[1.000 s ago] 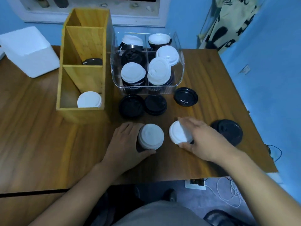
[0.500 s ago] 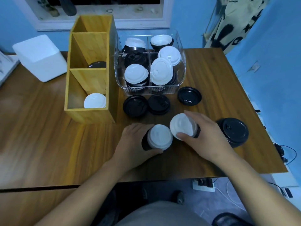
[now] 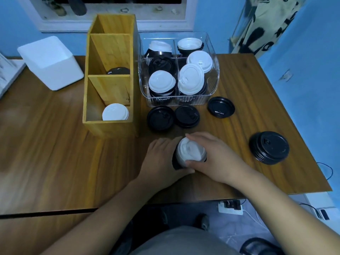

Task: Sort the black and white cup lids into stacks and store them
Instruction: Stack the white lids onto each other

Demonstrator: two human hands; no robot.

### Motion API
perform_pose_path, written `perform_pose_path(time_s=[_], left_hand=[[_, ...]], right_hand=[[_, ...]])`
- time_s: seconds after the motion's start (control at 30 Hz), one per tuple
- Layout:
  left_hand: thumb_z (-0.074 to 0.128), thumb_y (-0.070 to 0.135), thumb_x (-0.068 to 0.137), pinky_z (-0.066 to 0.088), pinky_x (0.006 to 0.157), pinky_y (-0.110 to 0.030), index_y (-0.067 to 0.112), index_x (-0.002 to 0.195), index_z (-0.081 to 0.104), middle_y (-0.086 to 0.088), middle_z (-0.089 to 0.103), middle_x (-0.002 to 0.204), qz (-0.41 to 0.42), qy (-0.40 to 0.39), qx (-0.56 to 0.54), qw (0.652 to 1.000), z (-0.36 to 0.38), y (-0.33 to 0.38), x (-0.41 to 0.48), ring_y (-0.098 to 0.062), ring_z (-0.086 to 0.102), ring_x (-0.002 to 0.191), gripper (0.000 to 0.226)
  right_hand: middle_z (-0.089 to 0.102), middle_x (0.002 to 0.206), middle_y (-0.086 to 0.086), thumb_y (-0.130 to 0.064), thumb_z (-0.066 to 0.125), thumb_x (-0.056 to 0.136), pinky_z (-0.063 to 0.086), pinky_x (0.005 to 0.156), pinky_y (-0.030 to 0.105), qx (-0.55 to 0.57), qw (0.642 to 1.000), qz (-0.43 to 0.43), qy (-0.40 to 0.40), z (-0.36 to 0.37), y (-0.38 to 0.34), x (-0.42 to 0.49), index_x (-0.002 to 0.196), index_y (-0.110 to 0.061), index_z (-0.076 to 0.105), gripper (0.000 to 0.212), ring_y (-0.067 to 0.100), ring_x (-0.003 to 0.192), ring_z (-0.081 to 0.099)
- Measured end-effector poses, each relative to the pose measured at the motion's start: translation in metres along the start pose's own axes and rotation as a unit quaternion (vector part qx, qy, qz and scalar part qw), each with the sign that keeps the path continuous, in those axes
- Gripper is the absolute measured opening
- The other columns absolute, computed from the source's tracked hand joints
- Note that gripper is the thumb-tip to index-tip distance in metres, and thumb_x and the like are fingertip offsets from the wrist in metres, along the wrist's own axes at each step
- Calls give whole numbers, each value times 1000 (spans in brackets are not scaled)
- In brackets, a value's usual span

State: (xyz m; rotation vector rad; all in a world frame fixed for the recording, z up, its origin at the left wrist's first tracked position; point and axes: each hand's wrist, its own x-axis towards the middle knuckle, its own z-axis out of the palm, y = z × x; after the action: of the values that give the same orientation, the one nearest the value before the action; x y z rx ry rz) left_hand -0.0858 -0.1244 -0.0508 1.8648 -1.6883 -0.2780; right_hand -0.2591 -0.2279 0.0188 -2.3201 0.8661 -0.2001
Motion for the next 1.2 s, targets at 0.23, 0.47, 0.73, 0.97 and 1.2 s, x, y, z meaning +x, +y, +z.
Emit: perform_pose_path(time_s=[0.23,0.47,0.73,0.97,1.2], left_hand=[[69,76,70,41,104,-44,21,134,62,6,68,124,21,32,17,999,1,-2,-1,-20,55,124,85],[66,63,76,39,103,-40,16,130,64,-1,67,123,40,56,51,996,3,-4,-4,-25,56,121,72],[64,79,72,43,105,-45,16,141,56,0,67,124,3,33,55,998,16,18,20,-25,56,121,94],[56,76,84,33,118,-42,22,152,42,3,55,143,-39,-21,94,995,33,47,42,-19,41,138,88],[65,73,82,24,119,-29,18,155,37,4,50,150,-45,-4,55,997,45,67,62,-15,38,139,96]], right_hand=[[42,145,-16,-50,80,78,39,110,31,-56,998,19,-19,2,-8,5,152,-34,40,85,9,130,47],[36,144,-12,-53,79,76,44,102,37,-74,996,30,-42,5,-13,3,151,-33,33,89,19,126,49],[44,138,-5,-46,79,74,46,99,39,-100,993,21,-64,-29,8,18,144,-29,40,82,20,120,53],[46,137,-6,-46,81,75,45,94,34,-133,989,56,-38,-95,51,31,143,-31,40,81,18,120,51],[44,141,-10,-55,81,73,42,96,30,-106,991,46,-74,-93,75,29,145,-34,37,87,14,126,47]])
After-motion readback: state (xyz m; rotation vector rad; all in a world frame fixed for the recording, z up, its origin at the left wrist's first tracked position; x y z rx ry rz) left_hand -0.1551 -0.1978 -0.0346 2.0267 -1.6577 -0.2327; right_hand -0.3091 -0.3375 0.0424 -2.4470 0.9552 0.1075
